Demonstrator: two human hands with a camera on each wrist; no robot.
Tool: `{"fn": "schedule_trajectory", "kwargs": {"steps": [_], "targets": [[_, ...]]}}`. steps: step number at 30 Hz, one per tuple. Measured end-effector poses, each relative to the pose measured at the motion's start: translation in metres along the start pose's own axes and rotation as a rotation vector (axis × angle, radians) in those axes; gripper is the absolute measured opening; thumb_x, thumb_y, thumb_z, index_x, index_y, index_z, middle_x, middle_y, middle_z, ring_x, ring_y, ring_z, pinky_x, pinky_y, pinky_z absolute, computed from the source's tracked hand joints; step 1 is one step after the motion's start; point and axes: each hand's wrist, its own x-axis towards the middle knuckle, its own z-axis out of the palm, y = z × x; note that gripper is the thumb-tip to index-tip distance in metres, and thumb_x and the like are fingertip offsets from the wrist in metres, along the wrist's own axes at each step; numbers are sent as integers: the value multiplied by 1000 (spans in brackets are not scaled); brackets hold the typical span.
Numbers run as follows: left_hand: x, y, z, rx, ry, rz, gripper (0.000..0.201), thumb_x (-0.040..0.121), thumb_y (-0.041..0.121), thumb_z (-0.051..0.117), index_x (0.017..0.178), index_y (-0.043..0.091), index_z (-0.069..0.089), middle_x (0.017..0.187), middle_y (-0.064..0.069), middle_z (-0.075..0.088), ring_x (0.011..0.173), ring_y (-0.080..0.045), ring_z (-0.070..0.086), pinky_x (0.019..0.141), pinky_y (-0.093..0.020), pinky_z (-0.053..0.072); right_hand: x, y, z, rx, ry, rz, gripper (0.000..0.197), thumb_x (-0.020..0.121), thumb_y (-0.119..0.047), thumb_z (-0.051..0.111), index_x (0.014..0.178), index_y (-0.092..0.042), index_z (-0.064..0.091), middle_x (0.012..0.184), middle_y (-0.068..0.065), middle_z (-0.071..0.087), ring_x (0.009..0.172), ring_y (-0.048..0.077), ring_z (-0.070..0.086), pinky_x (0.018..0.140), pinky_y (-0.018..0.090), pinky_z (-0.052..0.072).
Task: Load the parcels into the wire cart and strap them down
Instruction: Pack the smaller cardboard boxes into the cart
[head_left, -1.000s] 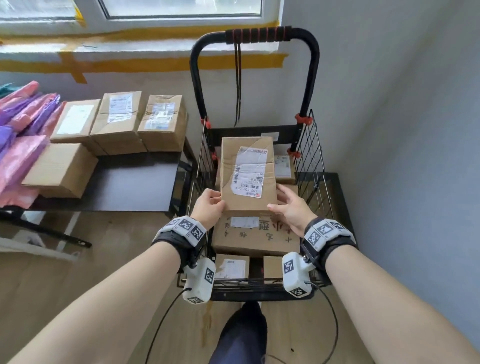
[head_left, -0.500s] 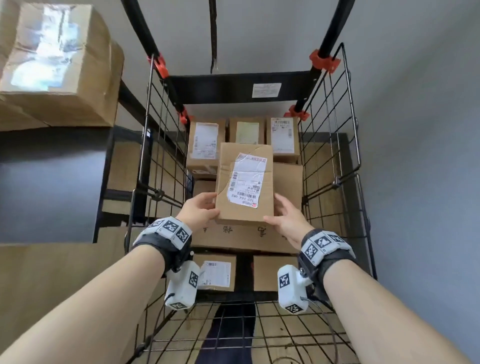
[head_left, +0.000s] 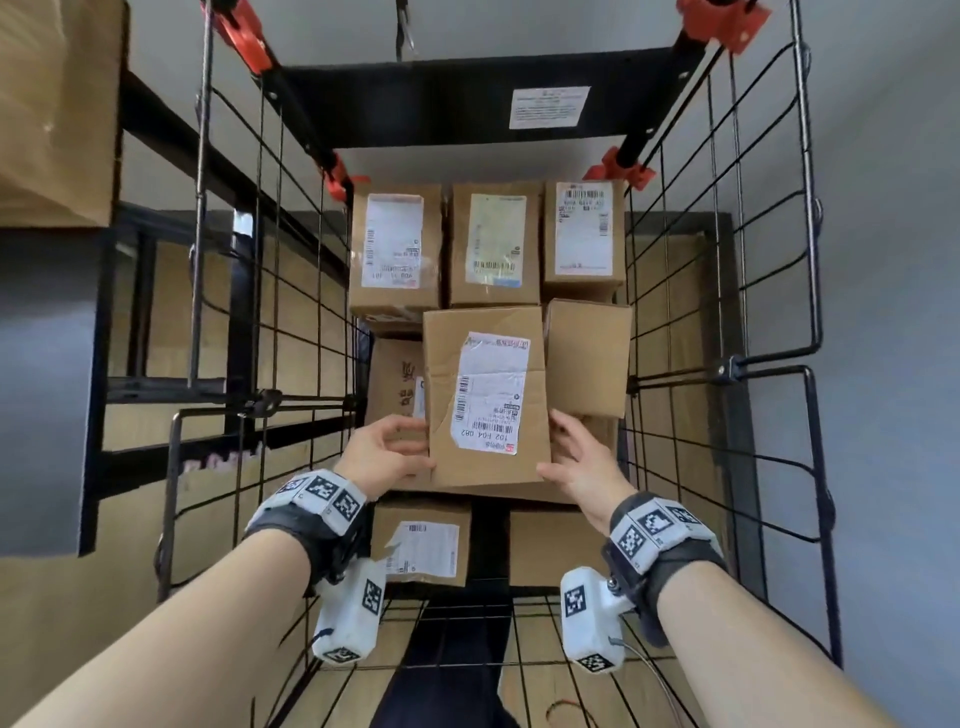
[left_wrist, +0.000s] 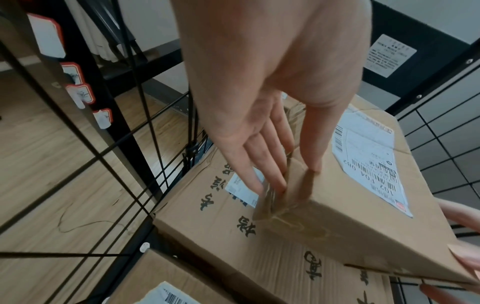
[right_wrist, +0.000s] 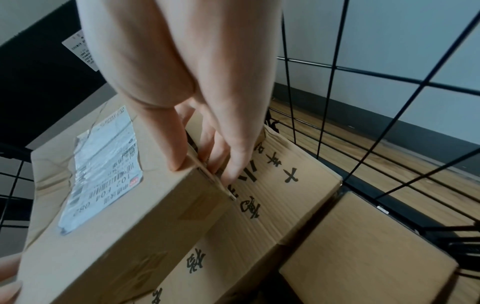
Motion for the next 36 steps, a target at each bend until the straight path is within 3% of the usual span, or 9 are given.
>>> {"fn": "schedule_trajectory", "kwargs": {"steps": [2,5,10,15,20,23,28,33,36], "targets": [[1,-1,1,-3,-18,-23,44,75,-6,71,107,20,56,112,-12,67,102,-20,64,91,-42,53,1,1,1,-10,-2,14,77,83,14,58,145,-23,32,147,12,38,133,23,42,110,45,35],[6,1,5,32,-10,-27,51,78,-5,69,122,15,53,120,-11,63,109,-21,60,94,-38,50,7,1,2,-9,4,32,77,83,13,58,145,-23,32,147,9,40,132,22,43,109,43,37],[20,5,13,179,-57,18,74,77,-1,71,142,12,37,136,-5,53,124,-16,50,96,-23,41,16,3,5,-21,18,63,78,83,10,60,145,-27,32,150,11,35,136,22,37,111,46,34],[27,3,17,214,-89,26,81,79,-1,69,147,18,29,145,-3,43,133,-15,41,105,-29,35,24,2,4,-65,32,54,78,84,12,57,147,-25,29,153,10,30,141,21,28,112,38,28],[29,2,26,196,-140,39,84,81,-10,61,149,20,21,151,-2,33,140,-14,29,105,-25,31,29,-2,5,-88,31,74,83,84,17,53,149,-23,22,155,8,25,142,21,26,110,33,30],[28,0,28,236,-91,70,80,81,-6,63,148,17,25,150,-2,35,138,-14,33,102,-21,32,24,-8,6,-97,20,87,85,83,18,54,150,-21,20,155,9,24,142,23,27,109,33,32],[9,10,24,348,-62,119,69,85,9,64,146,20,33,146,-5,42,134,-19,39,106,-30,34,-1,-25,5,-211,59,67,79,82,14,59,148,-17,27,151,13,32,138,24,34,105,29,36],[-42,36,15,488,32,242,47,91,21,57,137,19,45,136,-6,51,120,-20,53,95,-29,42,-47,-59,14,-435,107,-39,63,87,-1,62,143,-13,37,143,11,44,127,21,47,77,13,43],[-84,45,5,606,119,305,36,92,26,52,128,20,54,127,-5,59,110,-20,58,88,-28,47,-87,-78,25,-636,141,-92,50,88,-10,61,136,-13,46,137,7,51,120,23,53,93,26,44]]}}
